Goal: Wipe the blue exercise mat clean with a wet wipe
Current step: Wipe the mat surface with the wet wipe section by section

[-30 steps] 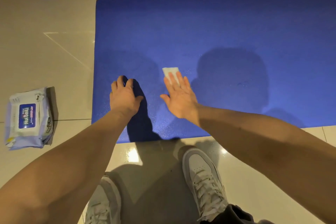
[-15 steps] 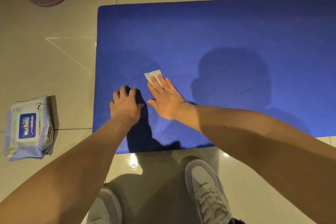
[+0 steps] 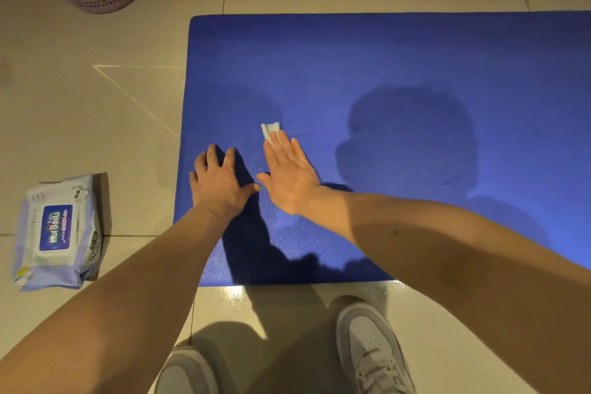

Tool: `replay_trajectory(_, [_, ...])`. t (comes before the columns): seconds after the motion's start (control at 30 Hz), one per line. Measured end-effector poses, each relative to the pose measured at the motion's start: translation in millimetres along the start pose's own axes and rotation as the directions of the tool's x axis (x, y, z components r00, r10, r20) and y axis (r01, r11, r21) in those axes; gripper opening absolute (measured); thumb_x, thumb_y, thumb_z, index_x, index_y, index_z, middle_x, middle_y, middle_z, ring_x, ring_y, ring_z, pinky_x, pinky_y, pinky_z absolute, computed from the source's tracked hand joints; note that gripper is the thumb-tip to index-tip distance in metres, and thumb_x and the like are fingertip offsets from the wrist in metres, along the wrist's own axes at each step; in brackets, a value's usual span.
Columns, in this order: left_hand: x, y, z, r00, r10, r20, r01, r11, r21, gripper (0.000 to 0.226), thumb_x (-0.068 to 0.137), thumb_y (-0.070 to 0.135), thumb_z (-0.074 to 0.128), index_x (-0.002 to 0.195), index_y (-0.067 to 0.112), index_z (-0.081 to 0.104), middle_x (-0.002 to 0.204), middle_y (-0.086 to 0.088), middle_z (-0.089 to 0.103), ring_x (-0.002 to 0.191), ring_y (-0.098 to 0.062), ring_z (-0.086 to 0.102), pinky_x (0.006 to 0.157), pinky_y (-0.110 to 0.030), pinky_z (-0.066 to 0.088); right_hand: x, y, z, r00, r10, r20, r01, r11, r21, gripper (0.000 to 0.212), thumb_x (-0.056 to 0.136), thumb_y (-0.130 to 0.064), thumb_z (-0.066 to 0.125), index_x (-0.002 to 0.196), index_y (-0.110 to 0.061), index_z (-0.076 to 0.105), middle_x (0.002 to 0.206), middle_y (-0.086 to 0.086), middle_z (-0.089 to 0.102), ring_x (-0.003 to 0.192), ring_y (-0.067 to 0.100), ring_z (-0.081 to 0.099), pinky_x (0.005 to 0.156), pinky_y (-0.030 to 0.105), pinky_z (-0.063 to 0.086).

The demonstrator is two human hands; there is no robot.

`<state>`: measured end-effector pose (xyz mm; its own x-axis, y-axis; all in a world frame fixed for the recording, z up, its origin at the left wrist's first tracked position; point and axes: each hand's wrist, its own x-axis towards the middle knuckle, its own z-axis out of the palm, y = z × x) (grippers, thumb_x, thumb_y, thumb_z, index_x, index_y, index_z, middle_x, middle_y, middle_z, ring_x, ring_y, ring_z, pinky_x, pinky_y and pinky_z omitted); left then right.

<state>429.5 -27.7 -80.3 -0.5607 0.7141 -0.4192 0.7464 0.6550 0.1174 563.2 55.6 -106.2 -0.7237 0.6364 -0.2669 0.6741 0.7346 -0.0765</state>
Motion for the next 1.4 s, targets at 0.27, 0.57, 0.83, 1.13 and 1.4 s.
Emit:
replay_trajectory(0.27, [-1.1, 0.1, -1.9, 1.000, -0.001, 0.018, 0.001, 1.000, -0.001, 0.099, 0.082, 0.067, 0.066, 0.159, 0.031, 0.015, 0.166, -0.006, 0.004, 0.151, -0.036, 0.004, 0.122, -0.056, 0.016, 13.4, 96.8, -10.5, 0.957, 0.282, -0.065, -0.277, 0.958, 0.075, 0.082, 0.106, -0.050, 0.030, 0.161, -0.001, -0.006, 0.170, 0.012, -0.013, 0.157, 0.030, -0.009, 0.127, 0.048, 0.002])
replay_trajectory(0.57, [-2.2, 2.5, -3.3, 1.000, -0.010, 0.015, 0.010, 1.000, -0.015, 0.099, 0.082, 0.067, 0.067, 0.158, 0.031, 0.016, 0.166, -0.006, 0.004, 0.151, -0.035, 0.003, 0.122, -0.055, 0.015, 39.2, 9.8, -6.8, 0.998, 0.057, -0.007, -0.055, 0.990, 0.132, 0.077, 0.107, -0.053, 0.025, 0.162, -0.005, -0.001, 0.170, 0.008, -0.016, 0.156, 0.028, -0.016, 0.127, 0.048, 0.000])
replay_trajectory(0.83, [10.1, 0.2, -12.7, 0.996, -0.004, -0.090, -0.001, 0.998, -0.060, 0.071, 0.085, 0.059, 0.068, 0.143, 0.025, 0.045, 0.151, -0.007, 0.032, 0.139, -0.035, 0.027, 0.114, -0.052, 0.026, 46.9, 93.1, -15.1, 0.975, 0.214, -0.058, -0.201, 0.965, 0.170, 0.086, 0.104, -0.051, 0.037, 0.161, -0.005, -0.008, 0.171, 0.010, -0.005, 0.157, 0.026, -0.006, 0.128, 0.045, 0.001])
replay_trajectory(1.13, [50.6, 7.7, -24.8, 0.990, -0.011, -0.139, 0.001, 0.997, -0.075, 0.063, 0.090, 0.045, 0.067, 0.143, 0.018, 0.044, 0.151, -0.011, 0.032, 0.138, -0.038, 0.027, 0.111, -0.052, 0.033, 76.9, 31.6, -16.8, 0.994, 0.111, -0.026, -0.103, 0.973, 0.208, 0.080, 0.106, -0.054, 0.028, 0.161, 0.000, 0.007, 0.169, 0.009, -0.018, 0.155, 0.028, -0.021, 0.127, 0.048, -0.001])
replay_trajectory(1.4, [55.9, 2.3, -25.7, 0.998, -0.017, -0.068, 0.013, 0.998, -0.057, 0.071, 0.093, 0.053, 0.062, 0.152, 0.030, 0.031, 0.157, -0.007, 0.022, 0.142, -0.038, 0.020, 0.114, -0.053, 0.029, 92.2, 88.4, -27.4, 0.996, 0.043, -0.081, -0.024, 0.976, 0.217, 0.087, 0.103, -0.049, 0.041, 0.161, -0.007, -0.008, 0.171, 0.009, 0.000, 0.158, 0.022, -0.003, 0.128, 0.045, 0.001])
